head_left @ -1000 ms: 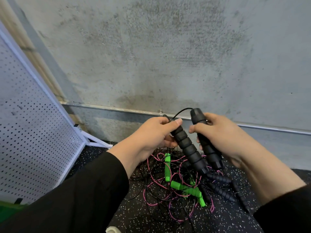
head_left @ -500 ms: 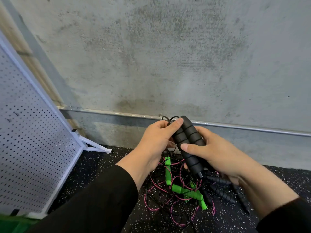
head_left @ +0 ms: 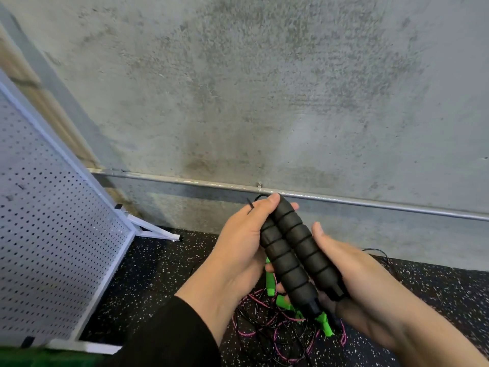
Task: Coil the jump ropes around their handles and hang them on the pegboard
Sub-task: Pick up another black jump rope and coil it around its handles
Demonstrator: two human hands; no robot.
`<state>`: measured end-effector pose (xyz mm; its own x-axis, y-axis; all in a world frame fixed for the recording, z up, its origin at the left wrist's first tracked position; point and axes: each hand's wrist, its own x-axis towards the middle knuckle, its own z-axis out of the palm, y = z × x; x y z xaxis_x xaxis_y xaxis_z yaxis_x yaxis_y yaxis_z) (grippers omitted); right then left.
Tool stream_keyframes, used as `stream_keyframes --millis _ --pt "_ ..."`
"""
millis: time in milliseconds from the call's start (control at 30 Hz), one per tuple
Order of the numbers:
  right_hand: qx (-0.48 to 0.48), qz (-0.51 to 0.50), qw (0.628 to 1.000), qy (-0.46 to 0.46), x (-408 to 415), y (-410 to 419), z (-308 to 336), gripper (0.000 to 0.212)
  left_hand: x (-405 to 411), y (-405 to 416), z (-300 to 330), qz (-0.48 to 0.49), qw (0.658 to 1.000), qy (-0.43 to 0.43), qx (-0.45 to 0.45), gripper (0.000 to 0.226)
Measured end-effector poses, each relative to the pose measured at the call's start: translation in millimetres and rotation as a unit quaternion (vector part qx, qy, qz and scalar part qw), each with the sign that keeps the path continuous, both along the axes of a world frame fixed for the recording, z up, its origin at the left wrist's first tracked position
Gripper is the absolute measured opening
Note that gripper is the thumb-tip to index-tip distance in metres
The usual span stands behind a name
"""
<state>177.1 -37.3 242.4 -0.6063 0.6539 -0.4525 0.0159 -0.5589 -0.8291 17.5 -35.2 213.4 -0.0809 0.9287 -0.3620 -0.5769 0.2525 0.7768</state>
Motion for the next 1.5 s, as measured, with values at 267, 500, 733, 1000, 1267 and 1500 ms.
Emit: stream_keyframes --millis 267,500,733,1000,1267,1500 --pt "-0.061 0.015 0.988 0.141 -2 -30 12 0.058 -10 -33 36 0.054 0.992 0.107 0.027 0.072" --pt "-0.023 0.035 0.991 0.126 20 -37 36 0.05 -19 -41 56 0.211 0.878 0.401 0.155 0.028" --pt "-0.02 0.078 0.976 0.202 44 -22 24 0.058 1 -39 43 0.084 0.945 0.253 0.192 0.043" --pt "-0.057 0.079 0.935 0.341 60 8 5 0.054 29 -34 26 0.016 0.948 0.267 0.171 0.032" --pt "0.031 -0.037 0.976 0.214 51 5 6 0.052 30 -31 28 -0.05 0.95 0.276 0.135 0.045" --pt "0.167 -0.064 0.981 0.07 34 -3 12 0.035 18 -36 27 -0.079 0.954 0.284 0.054 0.031"
